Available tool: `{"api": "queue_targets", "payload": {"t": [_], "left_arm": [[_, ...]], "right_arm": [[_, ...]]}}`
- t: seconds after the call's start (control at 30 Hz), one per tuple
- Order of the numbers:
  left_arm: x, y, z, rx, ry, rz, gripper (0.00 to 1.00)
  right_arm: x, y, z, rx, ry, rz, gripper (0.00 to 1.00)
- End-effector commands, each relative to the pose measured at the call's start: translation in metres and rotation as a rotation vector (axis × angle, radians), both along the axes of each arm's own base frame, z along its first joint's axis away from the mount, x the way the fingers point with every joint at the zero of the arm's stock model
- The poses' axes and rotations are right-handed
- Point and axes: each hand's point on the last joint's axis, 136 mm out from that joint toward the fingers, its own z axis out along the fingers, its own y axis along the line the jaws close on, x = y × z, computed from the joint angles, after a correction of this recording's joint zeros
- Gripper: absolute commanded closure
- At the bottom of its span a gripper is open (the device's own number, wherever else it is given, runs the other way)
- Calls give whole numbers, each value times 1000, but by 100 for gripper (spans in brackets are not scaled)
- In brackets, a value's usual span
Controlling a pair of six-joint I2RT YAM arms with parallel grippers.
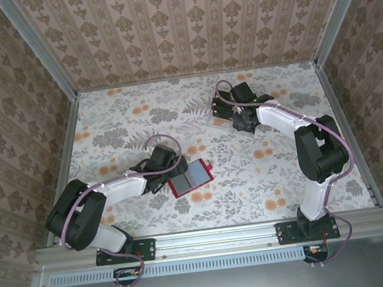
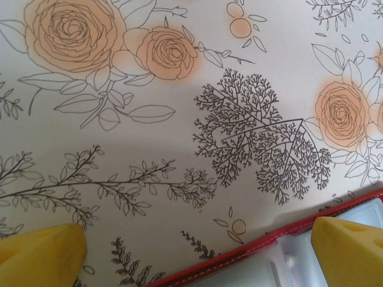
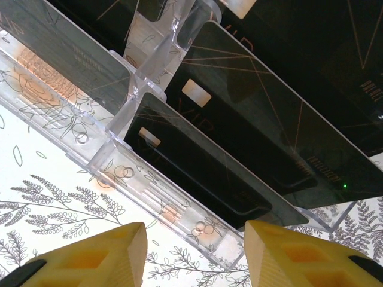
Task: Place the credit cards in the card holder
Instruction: Pick up the credit card from the storage box.
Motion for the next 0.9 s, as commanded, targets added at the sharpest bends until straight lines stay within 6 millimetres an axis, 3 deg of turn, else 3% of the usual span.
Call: {"api": "queue_targets", "payload": {"t": [0.0,0.2,0.43,0.7,0.87], "left_arm": [[22,-32,7,-95,-34,-68,0],[45,-59,12,-125,-44,-121,0],[68,-82,31,-146,-72,-179,0],[74,-71,55,-172,-98,-163,0],[70,-60,58,-179,-99,-143,0]], "right_arm": [[4,-3,2,-51,4,16,52],[6,0,-2,-43,17,31,52],[6,3,-7,-40,34,46,54],[3,5,-12,-49,51,91,59],[1,6,-15,-68,59,129,63]]}}
